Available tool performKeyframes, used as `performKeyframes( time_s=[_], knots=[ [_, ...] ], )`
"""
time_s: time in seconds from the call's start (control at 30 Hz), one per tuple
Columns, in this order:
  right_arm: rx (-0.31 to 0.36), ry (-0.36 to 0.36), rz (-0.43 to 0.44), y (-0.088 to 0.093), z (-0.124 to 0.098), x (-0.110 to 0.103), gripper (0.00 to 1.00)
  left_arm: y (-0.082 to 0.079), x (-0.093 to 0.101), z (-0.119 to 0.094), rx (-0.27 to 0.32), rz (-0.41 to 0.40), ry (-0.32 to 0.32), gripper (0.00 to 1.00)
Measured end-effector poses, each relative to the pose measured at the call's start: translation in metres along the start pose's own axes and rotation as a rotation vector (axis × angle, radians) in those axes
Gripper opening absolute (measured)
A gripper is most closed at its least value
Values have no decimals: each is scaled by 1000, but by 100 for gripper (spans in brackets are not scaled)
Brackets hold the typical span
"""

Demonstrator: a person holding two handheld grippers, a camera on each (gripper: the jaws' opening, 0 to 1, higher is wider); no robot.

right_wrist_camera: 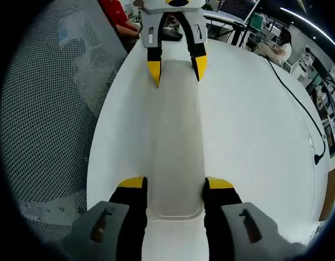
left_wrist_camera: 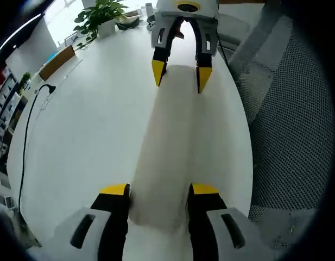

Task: Arrange the utensils inside the cutlery case until each visible utensil rests in its matching compartment.

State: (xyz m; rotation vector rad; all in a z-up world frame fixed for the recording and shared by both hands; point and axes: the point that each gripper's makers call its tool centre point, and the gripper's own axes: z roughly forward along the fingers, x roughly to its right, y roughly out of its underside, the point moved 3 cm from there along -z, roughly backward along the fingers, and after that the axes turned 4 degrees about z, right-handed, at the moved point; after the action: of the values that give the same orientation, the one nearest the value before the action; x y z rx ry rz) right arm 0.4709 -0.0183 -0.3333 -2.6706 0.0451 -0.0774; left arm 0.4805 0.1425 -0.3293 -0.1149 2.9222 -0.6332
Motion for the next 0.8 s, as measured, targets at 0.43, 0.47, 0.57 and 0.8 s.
performKeyframes(
  time_s=[0.43,0.47,0.57,0.8],
  knots=[
    [-69,-42,-24,-1,0,-28,40,3,31,0,-24,-1,67,45],
    [-72,-65,-36,-1,1,-30,41,2,36,2,-3,-49,100,48],
    [-44,-85,70,0,1,-33,77,14,31,-3,-84,-152,38,87],
    [293,43,326,-35,-82,-10,86,-14,3,-81,187,-316,-120,98]
  ],
)
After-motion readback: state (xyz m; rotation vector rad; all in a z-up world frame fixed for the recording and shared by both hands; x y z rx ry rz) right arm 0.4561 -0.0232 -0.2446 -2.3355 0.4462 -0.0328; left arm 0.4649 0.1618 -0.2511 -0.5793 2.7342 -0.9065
